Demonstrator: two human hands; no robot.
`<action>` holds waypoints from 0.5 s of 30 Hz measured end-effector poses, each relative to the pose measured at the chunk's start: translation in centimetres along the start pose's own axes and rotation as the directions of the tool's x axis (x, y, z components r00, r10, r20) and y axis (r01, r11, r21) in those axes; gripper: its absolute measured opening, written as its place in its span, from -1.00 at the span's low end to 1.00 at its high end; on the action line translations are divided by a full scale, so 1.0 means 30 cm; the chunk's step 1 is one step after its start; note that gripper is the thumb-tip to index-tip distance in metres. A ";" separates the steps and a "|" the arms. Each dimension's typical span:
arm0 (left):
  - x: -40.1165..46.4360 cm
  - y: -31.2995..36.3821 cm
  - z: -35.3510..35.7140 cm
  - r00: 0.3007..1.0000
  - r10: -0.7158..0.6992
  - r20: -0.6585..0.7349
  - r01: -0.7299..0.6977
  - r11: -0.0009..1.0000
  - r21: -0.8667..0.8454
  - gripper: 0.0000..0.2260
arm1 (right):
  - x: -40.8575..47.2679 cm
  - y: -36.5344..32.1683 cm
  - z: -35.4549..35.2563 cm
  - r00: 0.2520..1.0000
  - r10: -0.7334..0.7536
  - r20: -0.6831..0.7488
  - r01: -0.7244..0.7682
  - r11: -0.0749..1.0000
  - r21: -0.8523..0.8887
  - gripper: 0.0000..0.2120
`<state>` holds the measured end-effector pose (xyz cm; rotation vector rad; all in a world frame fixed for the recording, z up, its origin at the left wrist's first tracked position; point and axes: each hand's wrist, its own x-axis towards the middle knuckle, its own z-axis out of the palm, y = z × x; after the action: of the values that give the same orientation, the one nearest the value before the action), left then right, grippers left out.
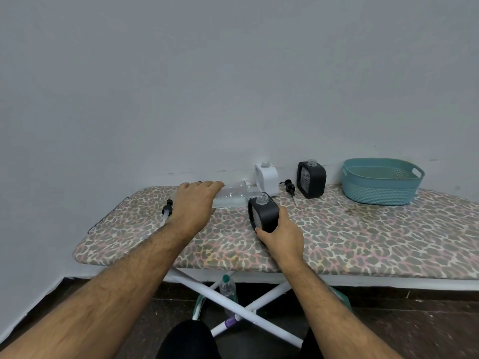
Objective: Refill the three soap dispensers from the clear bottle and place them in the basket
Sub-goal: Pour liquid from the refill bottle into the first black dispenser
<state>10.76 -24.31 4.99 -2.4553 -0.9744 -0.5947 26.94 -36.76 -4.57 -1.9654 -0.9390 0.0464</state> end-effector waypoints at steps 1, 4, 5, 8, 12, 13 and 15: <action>0.000 -0.001 0.001 1.000 0.000 0.001 0.000 1.000 0.000 -0.44 | 0.000 0.000 0.000 1.000 -0.002 0.001 0.002 1.000 0.000 -0.45; 0.002 -0.005 0.007 1.000 0.001 0.000 -0.001 1.000 0.000 -0.45 | -0.002 -0.001 -0.001 1.000 -0.007 0.000 0.007 1.000 -0.003 -0.47; 0.002 -0.006 0.008 1.000 0.002 -0.002 -0.002 1.000 -0.002 -0.45 | -0.002 -0.001 -0.003 1.000 -0.007 0.000 0.007 1.000 -0.005 -0.47; 0.004 -0.006 0.013 1.000 0.006 -0.004 -0.006 1.000 -0.004 -0.45 | -0.002 -0.002 -0.004 1.000 -0.002 0.002 0.003 1.000 -0.009 -0.48; 0.000 -0.007 0.018 1.000 0.002 0.005 -0.002 1.000 -0.007 -0.44 | -0.002 -0.003 -0.005 1.000 -0.002 0.004 0.002 1.000 0.002 -0.50; -0.001 -0.007 0.018 1.000 0.001 0.007 -0.001 1.000 -0.004 -0.44 | -0.002 -0.004 -0.005 1.000 -0.003 0.003 0.003 1.000 0.000 -0.49; -0.001 -0.008 0.018 1.000 0.001 0.019 -0.001 1.000 0.006 -0.44 | -0.002 -0.003 -0.005 1.000 -0.005 0.005 0.005 1.000 -0.003 -0.48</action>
<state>10.70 -23.86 4.59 -2.4601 -0.9807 -0.5681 26.89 -36.88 -4.45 -1.9669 -0.9472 0.0467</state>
